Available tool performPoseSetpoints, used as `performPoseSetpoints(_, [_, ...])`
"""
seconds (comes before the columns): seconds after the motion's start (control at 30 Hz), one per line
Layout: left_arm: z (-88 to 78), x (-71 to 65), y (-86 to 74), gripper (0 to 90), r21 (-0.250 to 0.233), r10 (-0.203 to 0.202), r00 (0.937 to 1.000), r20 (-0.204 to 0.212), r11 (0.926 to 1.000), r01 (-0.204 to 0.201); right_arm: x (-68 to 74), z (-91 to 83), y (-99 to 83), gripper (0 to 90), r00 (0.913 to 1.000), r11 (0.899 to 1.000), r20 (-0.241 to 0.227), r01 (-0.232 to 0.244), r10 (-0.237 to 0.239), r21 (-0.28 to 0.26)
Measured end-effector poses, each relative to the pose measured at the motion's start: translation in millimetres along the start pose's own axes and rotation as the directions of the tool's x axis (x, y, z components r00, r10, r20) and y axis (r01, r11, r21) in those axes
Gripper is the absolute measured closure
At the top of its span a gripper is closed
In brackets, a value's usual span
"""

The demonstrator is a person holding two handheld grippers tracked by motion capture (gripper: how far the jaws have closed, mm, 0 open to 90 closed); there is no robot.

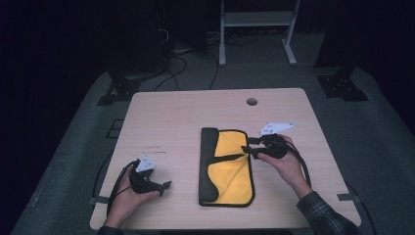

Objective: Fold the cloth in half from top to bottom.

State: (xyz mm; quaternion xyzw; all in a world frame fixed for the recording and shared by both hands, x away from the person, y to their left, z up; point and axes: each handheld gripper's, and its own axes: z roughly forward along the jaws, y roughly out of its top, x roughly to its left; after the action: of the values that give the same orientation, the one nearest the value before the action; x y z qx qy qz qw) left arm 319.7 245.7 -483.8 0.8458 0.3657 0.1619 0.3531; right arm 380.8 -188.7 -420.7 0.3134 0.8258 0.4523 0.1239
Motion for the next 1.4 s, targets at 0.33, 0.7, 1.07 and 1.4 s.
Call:
performPoseSetpoints(0.33, [0.3, 0.0, 0.2, 0.0, -0.002, -0.002, 1.0, -0.001, 1.0, 0.002, 22.7, 29.8, 17.5, 52.6, 0.9962, 0.999, -0.073, 0.048, -0.047, 0.011])
performPoseSetpoints(0.7, [0.5, 0.1, 0.3, 0.0, -0.003, -0.004, 1.0, -0.001, 1.0, 0.004, 42.4, 58.5, 25.6, 53.7, 0.9873, 0.996, -0.14, 0.079, -0.074, 0.03])
performPoseSetpoints(1.07, [0.4, 0.2, 0.3, 0.0, 0.0, -0.002, 1.0, -0.001, 1.0, 0.002, 62.7, 95.1, 29.4, 52.7, 0.9741, 0.991, -0.203, 0.115, -0.099, 0.066])
performPoseSetpoints(1.4, [0.3, 0.3, 0.3, 0.0, 0.0, -0.001, 1.0, -0.001, 1.0, 0.001, 71.5, 119.7, 17.5, 54.3, 0.9723, 0.973, -0.183, 0.175, -0.146, 0.152])
